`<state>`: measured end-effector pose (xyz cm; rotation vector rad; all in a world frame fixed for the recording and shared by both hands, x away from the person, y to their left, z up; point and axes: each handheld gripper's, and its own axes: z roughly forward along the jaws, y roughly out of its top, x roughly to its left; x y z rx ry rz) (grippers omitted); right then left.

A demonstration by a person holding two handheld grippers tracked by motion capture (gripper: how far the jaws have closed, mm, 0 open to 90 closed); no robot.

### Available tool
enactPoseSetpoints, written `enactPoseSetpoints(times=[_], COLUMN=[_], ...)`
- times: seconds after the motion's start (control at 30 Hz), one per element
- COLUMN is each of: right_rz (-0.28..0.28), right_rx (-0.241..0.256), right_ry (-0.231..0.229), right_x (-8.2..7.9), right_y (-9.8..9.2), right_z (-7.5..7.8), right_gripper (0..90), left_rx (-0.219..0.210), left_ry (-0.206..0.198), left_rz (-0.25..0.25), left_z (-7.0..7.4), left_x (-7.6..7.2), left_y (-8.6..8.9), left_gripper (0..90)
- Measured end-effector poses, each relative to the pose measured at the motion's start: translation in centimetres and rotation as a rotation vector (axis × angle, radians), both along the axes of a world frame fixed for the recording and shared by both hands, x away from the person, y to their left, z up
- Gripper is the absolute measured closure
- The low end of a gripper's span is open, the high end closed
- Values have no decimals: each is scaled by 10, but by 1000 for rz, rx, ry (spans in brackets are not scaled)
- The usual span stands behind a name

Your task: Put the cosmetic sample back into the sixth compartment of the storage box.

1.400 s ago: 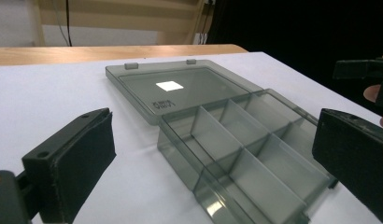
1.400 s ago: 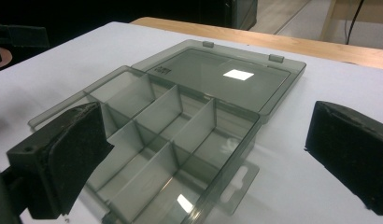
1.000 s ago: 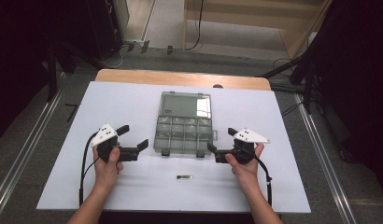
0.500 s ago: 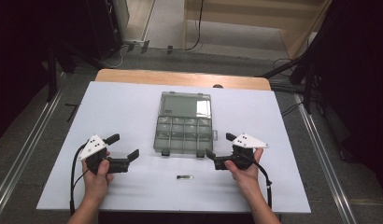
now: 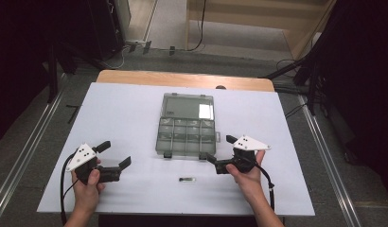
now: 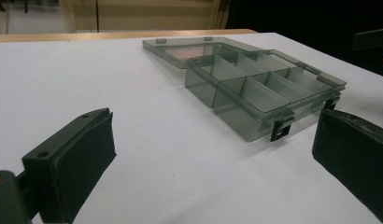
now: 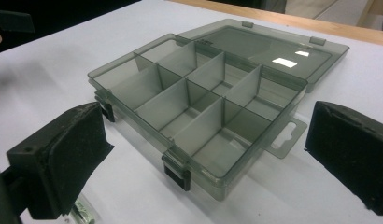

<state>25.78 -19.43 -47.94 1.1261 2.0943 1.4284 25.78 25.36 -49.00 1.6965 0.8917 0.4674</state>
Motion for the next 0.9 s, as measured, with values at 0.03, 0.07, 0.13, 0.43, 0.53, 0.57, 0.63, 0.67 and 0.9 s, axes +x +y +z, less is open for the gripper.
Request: enactPoseSetpoints(times=[0.03, 0.07, 0.13, 0.43, 0.53, 0.57, 0.63, 0.67, 0.9], right_rz=[5, 7, 14, 59, 73, 77, 94, 100, 155], right_rx=[-2, -4, -4, -37, -51, -58, -75, -80, -128], right_ry=[-1, 1, 3, 8, 20, 20, 23, 26, 43], right_x=[0, 0, 0, 0, -1, -1, -2, -3, -7], right_y=[0, 1, 2, 9, 13, 14, 17, 18, 27], right_z=[1, 2, 4, 9, 11, 12, 14, 14, 15], right_gripper=[0, 0, 0, 30, 51, 58, 91, 110, 143], left_rx=[6, 4, 7, 31, 31, 27, 22, 22, 26], left_ry=[0, 2, 4, -14, -11, -10, -10, -8, -5], left_rz=[0, 0, 1, -6, -9, -9, -11, -10, -20], left_z=[0, -1, -2, -5, -6, -6, -6, -6, -6], left_x=[0, 0, 0, -5, -4, -4, -4, -4, -2], left_y=[1, 1, 1, -3, -4, -3, -3, -3, -4], left_gripper=[0, 0, 0, 0, 0, 0, 0, 0, 0])
